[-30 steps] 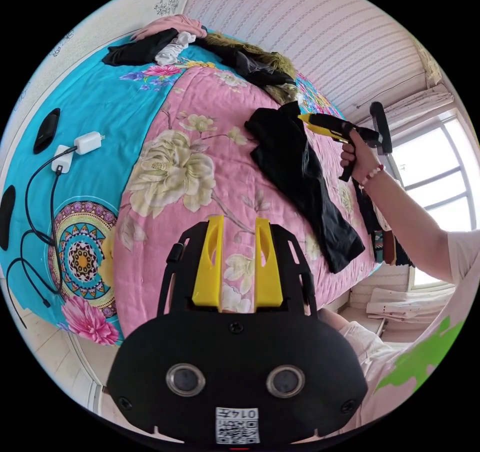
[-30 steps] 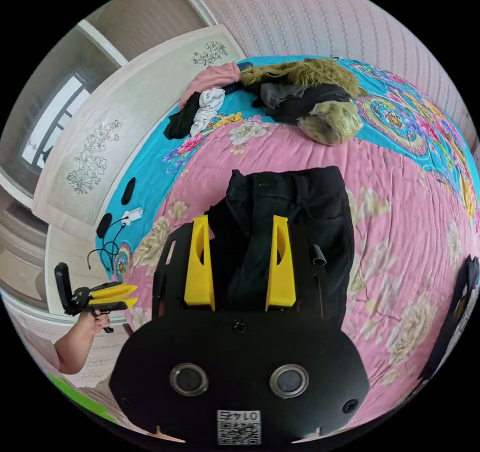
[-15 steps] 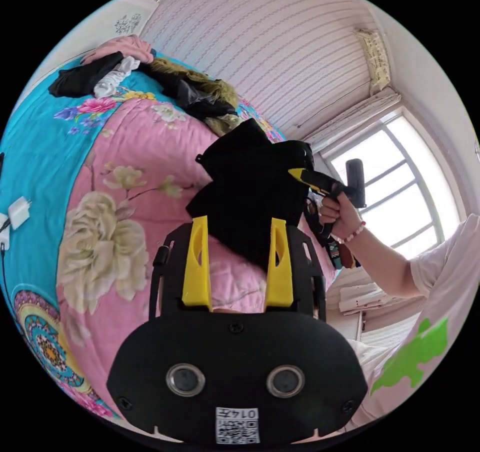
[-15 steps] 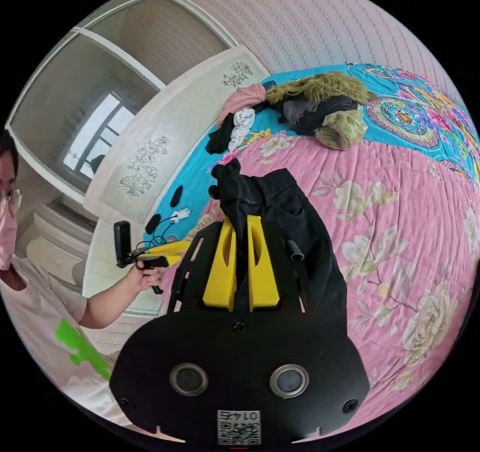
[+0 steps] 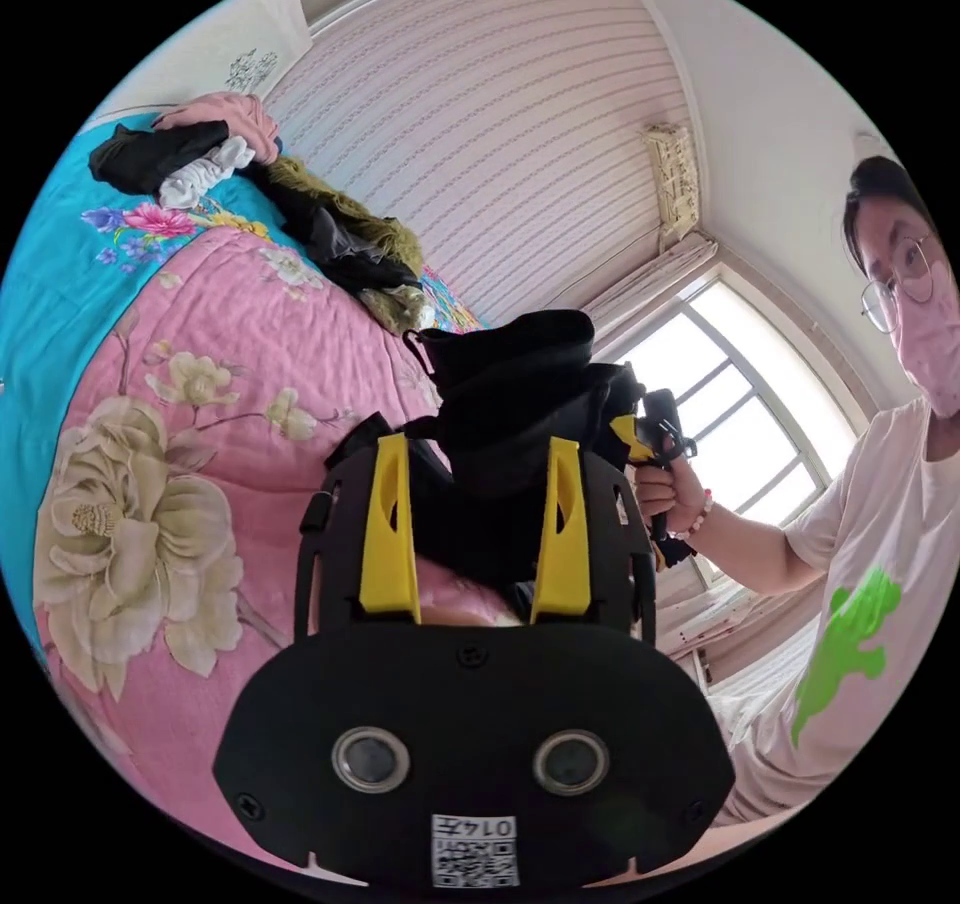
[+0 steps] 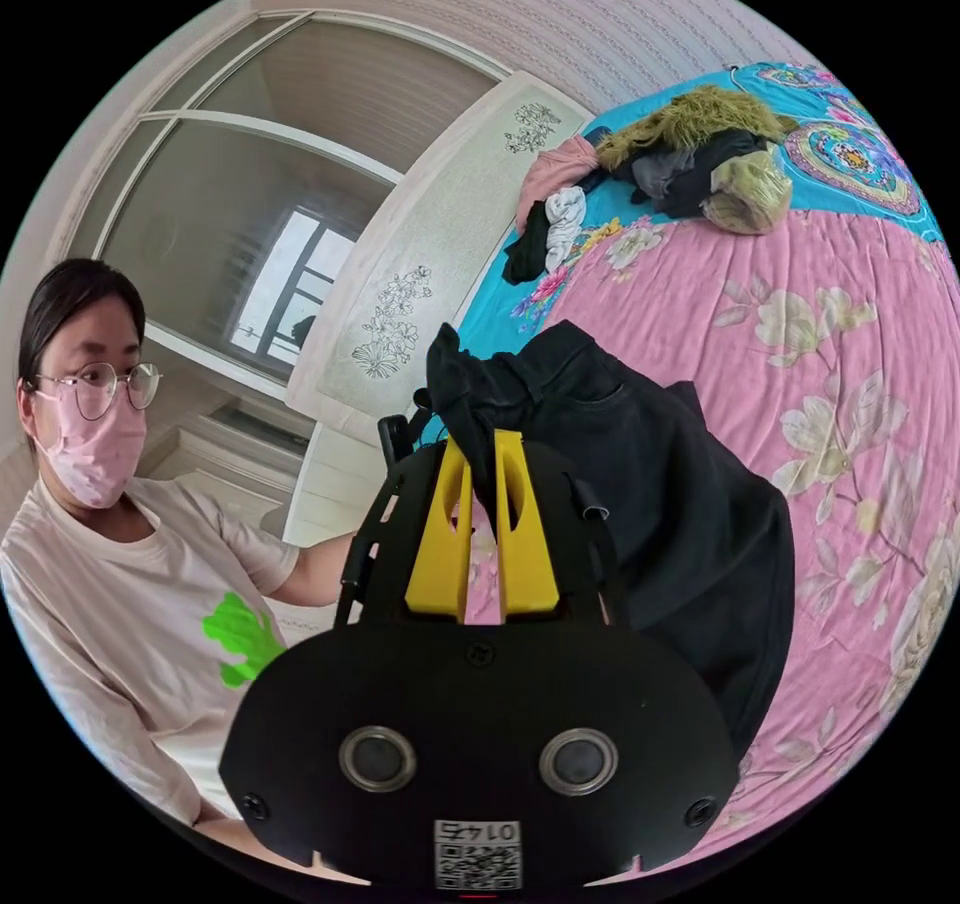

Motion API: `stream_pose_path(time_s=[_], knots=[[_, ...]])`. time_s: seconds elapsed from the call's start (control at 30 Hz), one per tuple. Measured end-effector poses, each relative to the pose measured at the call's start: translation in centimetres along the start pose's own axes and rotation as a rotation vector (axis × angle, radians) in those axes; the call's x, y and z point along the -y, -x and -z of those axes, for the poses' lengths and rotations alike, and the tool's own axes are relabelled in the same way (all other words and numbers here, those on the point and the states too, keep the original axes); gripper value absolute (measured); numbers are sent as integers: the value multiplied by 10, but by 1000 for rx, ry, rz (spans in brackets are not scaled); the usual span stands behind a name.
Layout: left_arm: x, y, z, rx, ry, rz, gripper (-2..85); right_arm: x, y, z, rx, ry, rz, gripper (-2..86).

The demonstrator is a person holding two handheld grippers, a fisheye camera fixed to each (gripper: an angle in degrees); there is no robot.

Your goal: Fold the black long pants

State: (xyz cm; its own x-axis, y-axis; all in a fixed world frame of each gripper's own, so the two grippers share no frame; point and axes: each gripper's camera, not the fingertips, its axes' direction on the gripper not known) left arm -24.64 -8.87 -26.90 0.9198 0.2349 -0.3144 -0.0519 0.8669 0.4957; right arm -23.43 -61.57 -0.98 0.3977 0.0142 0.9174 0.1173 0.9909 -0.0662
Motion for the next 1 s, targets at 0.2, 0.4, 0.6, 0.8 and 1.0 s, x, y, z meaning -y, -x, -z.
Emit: stream_pose_path(time_s=[0.2,0.4,0.6,0.8,1.0], knots=[[4,-22,7,-80,22,-90,52,-8,31,-16,-63,44,17,57],[-34,-53,25,116,166,5,29,9,56,-26,-7,108,34,165],[-85,-48,41,64,147,261,28,62,81,-88,-128,288,130,170],[-112,-39,49,-18,86,431,24,69,88,-219,-359,692,220,151],[-107,-54,53,-10,133,411,17,22,152,-286,-590,960,581,70]])
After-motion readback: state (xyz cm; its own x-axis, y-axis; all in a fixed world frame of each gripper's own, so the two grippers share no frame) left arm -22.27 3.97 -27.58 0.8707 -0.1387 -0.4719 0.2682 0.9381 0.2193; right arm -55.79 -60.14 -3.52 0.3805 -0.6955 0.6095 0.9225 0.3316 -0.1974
